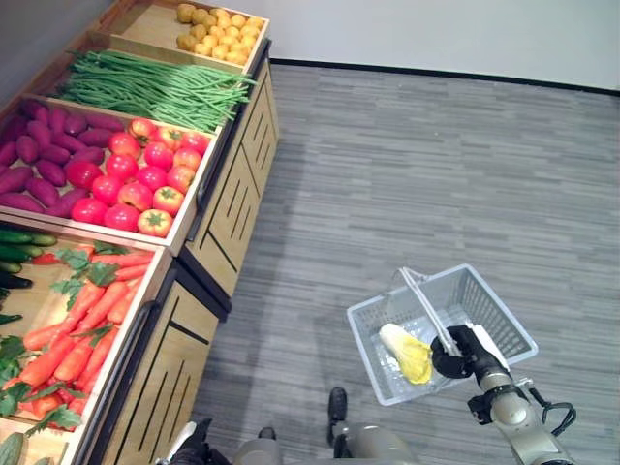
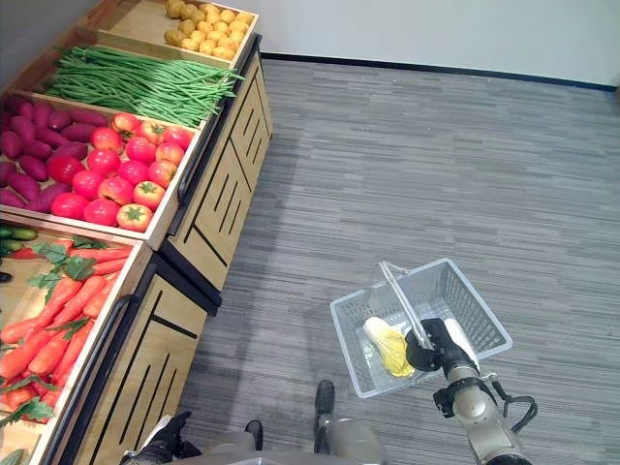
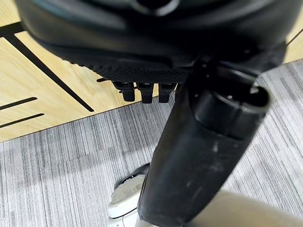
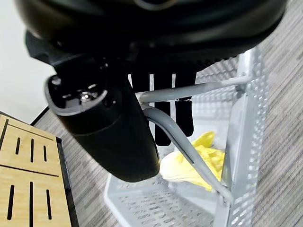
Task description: Get the vegetables into the basket
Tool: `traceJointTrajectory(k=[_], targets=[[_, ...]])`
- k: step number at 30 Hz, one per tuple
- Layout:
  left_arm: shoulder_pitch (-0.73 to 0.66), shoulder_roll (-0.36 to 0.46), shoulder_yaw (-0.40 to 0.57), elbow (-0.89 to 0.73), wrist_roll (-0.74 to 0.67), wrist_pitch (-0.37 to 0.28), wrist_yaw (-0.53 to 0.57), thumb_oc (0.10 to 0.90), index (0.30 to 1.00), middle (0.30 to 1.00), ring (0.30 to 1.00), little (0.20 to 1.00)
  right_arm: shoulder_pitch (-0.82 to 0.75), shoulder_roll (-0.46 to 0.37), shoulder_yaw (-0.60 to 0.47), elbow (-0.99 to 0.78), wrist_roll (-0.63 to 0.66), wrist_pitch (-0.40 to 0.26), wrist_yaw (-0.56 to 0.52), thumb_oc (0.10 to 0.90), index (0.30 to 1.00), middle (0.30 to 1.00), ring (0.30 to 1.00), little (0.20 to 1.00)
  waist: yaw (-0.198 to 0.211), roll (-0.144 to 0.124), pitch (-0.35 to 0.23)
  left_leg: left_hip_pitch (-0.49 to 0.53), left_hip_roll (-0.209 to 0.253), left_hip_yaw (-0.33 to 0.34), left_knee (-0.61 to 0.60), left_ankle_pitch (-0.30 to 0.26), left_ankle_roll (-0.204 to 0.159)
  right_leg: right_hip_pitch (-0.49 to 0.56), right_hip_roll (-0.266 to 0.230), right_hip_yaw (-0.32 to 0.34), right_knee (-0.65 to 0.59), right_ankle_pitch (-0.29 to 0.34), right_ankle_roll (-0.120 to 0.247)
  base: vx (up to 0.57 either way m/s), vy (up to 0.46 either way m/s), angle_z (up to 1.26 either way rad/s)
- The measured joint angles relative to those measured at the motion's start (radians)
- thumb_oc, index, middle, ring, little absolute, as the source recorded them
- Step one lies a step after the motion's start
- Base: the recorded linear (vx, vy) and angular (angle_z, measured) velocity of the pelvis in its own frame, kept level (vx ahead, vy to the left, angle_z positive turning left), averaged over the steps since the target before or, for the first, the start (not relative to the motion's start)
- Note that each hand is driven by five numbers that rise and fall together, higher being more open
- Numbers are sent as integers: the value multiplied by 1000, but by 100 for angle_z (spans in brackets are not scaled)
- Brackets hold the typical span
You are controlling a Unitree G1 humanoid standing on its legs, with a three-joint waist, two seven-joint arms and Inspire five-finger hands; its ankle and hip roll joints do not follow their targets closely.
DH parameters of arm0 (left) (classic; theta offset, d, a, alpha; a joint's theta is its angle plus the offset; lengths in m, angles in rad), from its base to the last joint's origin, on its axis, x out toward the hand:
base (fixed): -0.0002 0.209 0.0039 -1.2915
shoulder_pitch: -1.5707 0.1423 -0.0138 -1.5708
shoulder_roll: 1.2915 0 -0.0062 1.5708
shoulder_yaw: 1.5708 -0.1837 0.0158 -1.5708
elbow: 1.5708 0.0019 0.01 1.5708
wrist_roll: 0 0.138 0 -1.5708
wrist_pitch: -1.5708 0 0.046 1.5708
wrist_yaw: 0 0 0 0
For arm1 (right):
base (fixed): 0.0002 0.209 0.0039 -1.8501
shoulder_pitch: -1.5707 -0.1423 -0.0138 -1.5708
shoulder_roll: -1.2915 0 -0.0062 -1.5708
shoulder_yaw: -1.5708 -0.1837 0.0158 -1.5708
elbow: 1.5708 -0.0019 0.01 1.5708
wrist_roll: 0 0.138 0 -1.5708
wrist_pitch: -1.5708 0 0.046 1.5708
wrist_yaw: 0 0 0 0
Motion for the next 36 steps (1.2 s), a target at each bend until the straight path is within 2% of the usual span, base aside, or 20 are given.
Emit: traceJointTrajectory(k=[4,7,8,9,12,13,14,17,20,21,22,24,25,30,33,36], targets=[[-1,-13,1,4,0,-1,3,900,1000,1000,1000,1000,2,0,1,0,0,0,5,400,300,300,300,300,2,24,8,-2,-4,-5,20,1,-2,23,-2,-2,-21,2,2,19,-59,6],[-8,-26,2,6,-1,-2,5,900,1000,1000,1000,1000,12,-3,-2,-1,-1,0,2,400,300,300,300,300,3,16,13,-65,-35,-28,143,22,-38,60,-35,-26,-58,1,-7,7,-19,30],[-8,-29,2,5,-1,-2,6,900,1000,1000,1000,1000,15,-3,0,-2,-2,0,4,400,300,300,300,300,7,8,17,-73,-41,-27,165,24,-43,69,-42,-27,-59,6,-16,28,26,25],[-9,-30,2,5,-2,-1,6,900,1000,1000,1000,1000,18,0,1,-2,-3,0,1,400,300,300,300,300,13,11,16,-85,-40,-18,171,22,-47,77,-48,-34,-66,-3,-28,56,37,29],[-28,-29,2,9,-1,0,8,900,1000,1000,1000,1000,22,2,1,-3,-7,1,-1,400,300,300,300,300,13,4,21,-125,-19,37,93,30,-48,84,-69,-68,-78,-5,-29,118,75,42],[-36,-27,1,17,3,3,18,900,1000,1000,1000,1000,21,3,1,-4,-8,0,-2,400,300,300,300,300,20,0,23,-145,6,95,-28,64,-59,85,-74,-77,-77,-10,-21,122,87,30],[-38,-27,1,22,5,4,19,900,1000,1000,1000,1000,19,3,1,-4,-8,0,-6,400,300,300,300,300,26,0,23,-163,18,117,-75,92,-64,85,-73,-78,-78,-12,-16,136,115,13],[-19,-28,-1,22,10,10,13,900,1000,1000,1000,1000,19,5,1,-4,-10,0,-6,400,300,300,300,300,37,0,25,-178,34,125,-103,157,-54,105,-64,-63,-82,-24,2,150,149,-25],[22,-33,-2,23,10,15,12,900,1000,1000,1000,1000,25,9,-1,-6,-18,0,-12,400,300,300,300,300,32,3,22,-110,21,144,-142,175,-25,141,-59,-20,-80,-37,31,121,152,-47],[29,-34,-2,20,10,13,12,900,1000,1000,1000,1000,35,5,-2,-9,-18,0,-16,400,300,300,300,300,20,17,14,-100,24,150,-140,175,-24,143,-50,-19,-80,-42,43,76,106,-19],[13,-23,-1,16,11,15,16,900,1000,1000,1000,1000,49,19,-2,-10,-19,7,-20,400,300,300,300,300,17,12,9,-80,7,166,-171,174,-4,140,-67,-15,-68,-52,67,102,157,-9],[2,-4,-6,-8,12,11,17,900,1000,1000,1000,1000,72,36,0,-14,-19,7,-18,400,300,300,300,300,17,-15,5,-83,-23,173,-172,168,13,124,-99,-12,-46,-55,83,133,249,-4],[-6,5,-13,-31,12,10,17,900,1000,1000,1000,1000,74,53,0,-9,-19,9,-18,400,300,300,300,300,20,-28,2,-75,-44,181,-173,155,31,119,-123,-4,-25,-63,105,81,167,-10],[-44,28,-18,-48,10,1,23,900,1000,1000,1000,1000,39,80,12,-6,-19,11,-18,400,300,300,300,300,33,-36,1,-59,-80,199,-173,140,53,117,-159,16,-10,-68,135,35,127,-8],[-44,27,-18,-55,9,1,22,900,1000,1000,1000,1000,-14,78,14,3,-36,20,-18,400,300,300,300,300,41,-39,2,-41,-81,214,-175,125,67,117,-157,30,9,-64,141,34,132,-19],[-48,31,-20,-36,10,1,21,900,1000,1000,1000,1000,-34,80,19,4,-39,20,-18,400,300,300,300,300,41,-40,0,-28,-65,212,-175,108,70,60,-150,36,153,-87,160,65,56,-6]])
